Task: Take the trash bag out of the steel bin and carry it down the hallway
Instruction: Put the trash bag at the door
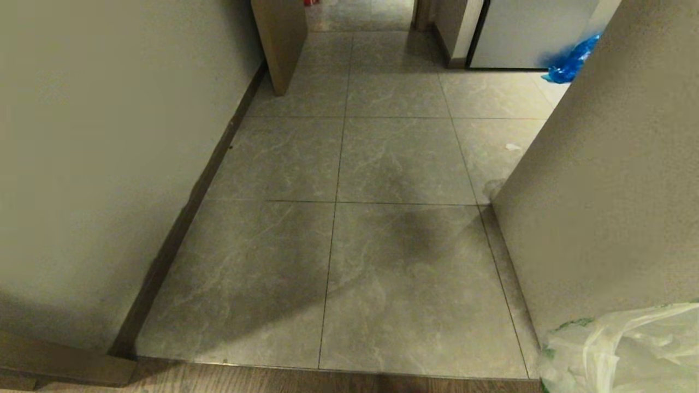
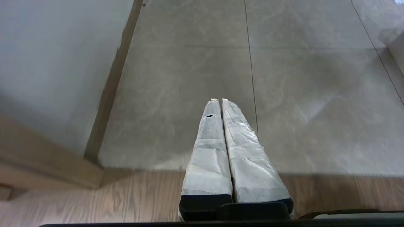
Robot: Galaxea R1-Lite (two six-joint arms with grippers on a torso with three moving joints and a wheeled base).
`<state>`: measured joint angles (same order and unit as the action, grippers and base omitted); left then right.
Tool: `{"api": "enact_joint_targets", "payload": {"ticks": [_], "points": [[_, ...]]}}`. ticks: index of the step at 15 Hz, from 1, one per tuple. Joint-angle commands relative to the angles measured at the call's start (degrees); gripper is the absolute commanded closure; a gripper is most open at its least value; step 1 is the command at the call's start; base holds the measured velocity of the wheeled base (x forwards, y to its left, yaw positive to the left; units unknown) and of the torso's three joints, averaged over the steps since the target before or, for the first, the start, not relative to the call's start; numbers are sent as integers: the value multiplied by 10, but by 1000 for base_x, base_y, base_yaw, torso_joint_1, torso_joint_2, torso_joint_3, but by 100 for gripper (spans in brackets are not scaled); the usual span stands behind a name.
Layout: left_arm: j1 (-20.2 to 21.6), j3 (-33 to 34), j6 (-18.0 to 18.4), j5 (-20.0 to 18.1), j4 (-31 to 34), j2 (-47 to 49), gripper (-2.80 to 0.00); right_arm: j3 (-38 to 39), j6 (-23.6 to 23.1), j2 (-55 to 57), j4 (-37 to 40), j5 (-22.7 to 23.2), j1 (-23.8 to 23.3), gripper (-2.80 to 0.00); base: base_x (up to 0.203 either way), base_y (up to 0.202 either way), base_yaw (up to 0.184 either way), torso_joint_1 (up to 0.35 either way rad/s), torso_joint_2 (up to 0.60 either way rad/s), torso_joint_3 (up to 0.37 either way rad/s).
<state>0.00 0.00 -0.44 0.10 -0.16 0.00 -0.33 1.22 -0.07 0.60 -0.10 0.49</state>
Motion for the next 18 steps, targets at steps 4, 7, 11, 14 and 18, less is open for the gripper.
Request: {"api": "enact_joint_targets", "payload": {"ticks": [4, 7, 11, 14, 18], "points": [[0, 0, 0, 0, 0, 0, 0, 0, 0, 1, 0, 0, 0, 0, 191, 0, 1, 4, 4, 2], [0, 0, 0, 0, 0, 0, 0, 0, 0, 1, 0, 0, 0, 0, 191, 0, 0, 3, 0, 1], [0, 0, 0, 0, 0, 0, 0, 0, 0, 1, 0, 0, 0, 0, 191, 0, 1, 3, 0, 4], [0, 0, 0, 0, 0, -1, 0, 0, 0, 1, 0, 0, 0, 0, 187, 0, 2, 3, 5, 1], [0, 0, 0, 0, 0, -1, 0, 0, 0, 1, 0, 0, 0, 0, 188, 0, 1, 2, 1, 3]]}}
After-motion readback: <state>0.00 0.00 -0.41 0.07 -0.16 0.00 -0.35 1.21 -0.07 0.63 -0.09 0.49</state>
